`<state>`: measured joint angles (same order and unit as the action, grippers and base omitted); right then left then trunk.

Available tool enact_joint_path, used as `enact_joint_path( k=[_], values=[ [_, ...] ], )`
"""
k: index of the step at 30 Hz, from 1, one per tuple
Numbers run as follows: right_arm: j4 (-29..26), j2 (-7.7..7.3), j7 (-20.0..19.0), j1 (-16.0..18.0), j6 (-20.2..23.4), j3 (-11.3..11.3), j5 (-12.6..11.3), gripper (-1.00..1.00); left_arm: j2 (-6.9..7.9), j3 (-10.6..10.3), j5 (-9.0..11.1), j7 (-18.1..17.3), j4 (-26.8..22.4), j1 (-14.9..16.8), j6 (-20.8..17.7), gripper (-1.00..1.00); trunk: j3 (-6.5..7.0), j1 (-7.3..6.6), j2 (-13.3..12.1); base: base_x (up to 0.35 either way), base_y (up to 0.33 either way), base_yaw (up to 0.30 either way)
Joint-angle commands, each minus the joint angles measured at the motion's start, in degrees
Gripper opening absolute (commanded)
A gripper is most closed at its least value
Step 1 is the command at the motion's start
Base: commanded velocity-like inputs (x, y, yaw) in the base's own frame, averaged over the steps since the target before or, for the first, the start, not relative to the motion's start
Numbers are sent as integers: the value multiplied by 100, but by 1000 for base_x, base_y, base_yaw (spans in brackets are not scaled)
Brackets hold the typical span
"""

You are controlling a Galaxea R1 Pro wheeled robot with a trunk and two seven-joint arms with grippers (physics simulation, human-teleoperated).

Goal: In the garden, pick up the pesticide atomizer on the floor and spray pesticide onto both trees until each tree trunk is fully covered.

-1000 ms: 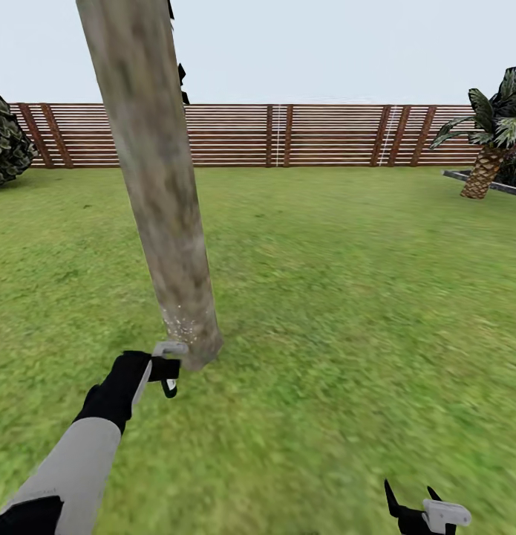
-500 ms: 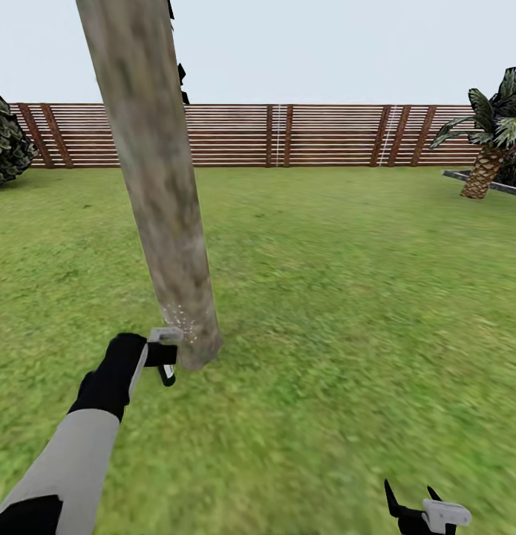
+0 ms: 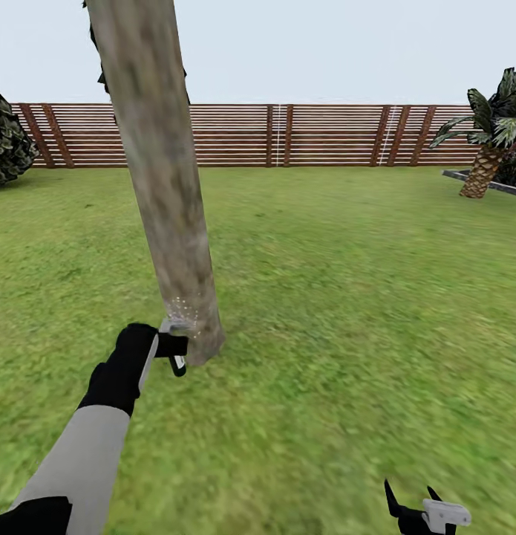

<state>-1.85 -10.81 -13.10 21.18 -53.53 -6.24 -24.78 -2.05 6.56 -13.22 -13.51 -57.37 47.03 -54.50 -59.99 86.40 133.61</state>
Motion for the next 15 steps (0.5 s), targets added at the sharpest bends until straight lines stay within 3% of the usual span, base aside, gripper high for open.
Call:
enact_joint_path(
  k=[1,2,6,10,15],
  values=[
    [0,0,0,0,0,-1,0,100,186,10,0,-293,-270,-9,-241,-100,0,0,0,0,0,0],
    [0,0,0,0,0,0,0,100,468,18,-6,-525,-373,-5,-282,-100,0,0,0,0,0,0],
    [0,0,0,0,0,0,0,100,731,15,-23,-596,-412,3,-299,-100,0,0,0,0,0,0],
    [0,0,0,0,0,0,0,100,708,-9,-22,-600,-415,61,-312,-100,0,0,0,0,0,0],
    [0,0,0,0,0,0,0,100,493,-48,-35,-600,-415,325,-357,-100,0,0,0,0,0,0]
  ],
)
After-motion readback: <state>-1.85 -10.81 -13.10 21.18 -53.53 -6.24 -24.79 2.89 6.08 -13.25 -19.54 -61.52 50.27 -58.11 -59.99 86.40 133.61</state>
